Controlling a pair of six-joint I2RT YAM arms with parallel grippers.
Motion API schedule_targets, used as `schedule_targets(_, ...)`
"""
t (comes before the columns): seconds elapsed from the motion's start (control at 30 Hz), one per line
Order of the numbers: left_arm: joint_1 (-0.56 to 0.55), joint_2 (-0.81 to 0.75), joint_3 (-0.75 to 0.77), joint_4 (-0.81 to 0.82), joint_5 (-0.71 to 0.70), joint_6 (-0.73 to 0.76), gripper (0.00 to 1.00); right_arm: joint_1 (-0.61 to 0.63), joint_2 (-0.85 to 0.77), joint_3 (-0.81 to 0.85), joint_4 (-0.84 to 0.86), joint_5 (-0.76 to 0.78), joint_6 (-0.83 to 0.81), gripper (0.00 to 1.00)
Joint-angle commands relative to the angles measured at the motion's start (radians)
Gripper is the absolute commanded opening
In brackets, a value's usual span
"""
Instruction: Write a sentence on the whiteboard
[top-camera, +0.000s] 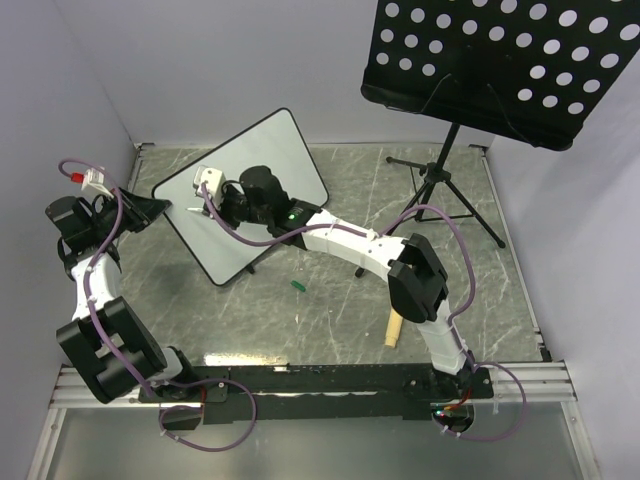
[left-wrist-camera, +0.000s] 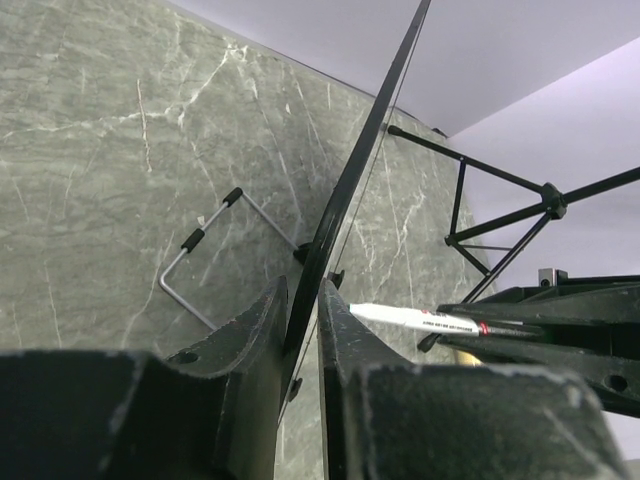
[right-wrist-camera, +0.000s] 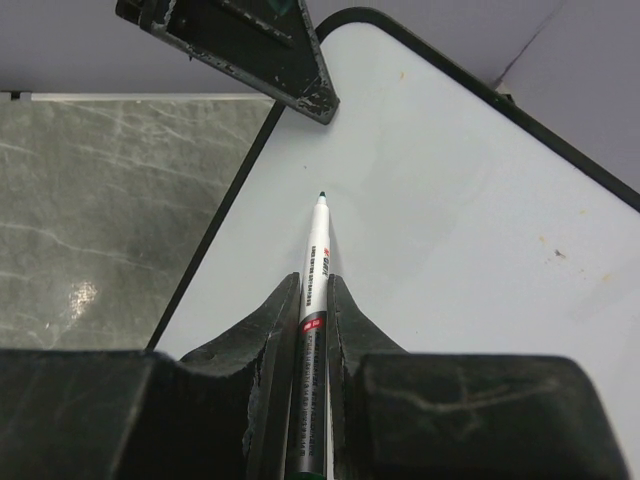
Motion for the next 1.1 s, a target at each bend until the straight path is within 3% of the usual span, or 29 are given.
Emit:
schedule_targets(0.0,-0.007,0.013,0.023,0.011,0.019,0.025,0.21,-0.008,0.009,0.055,0.062,0.015,0.014,0.0)
schedule_targets(1.07,-0.005,0.025,0.023,0.0,0.028,0.038,0.2,-0.014,0.043,0.09,0.039,-0.013,0.03,0.0)
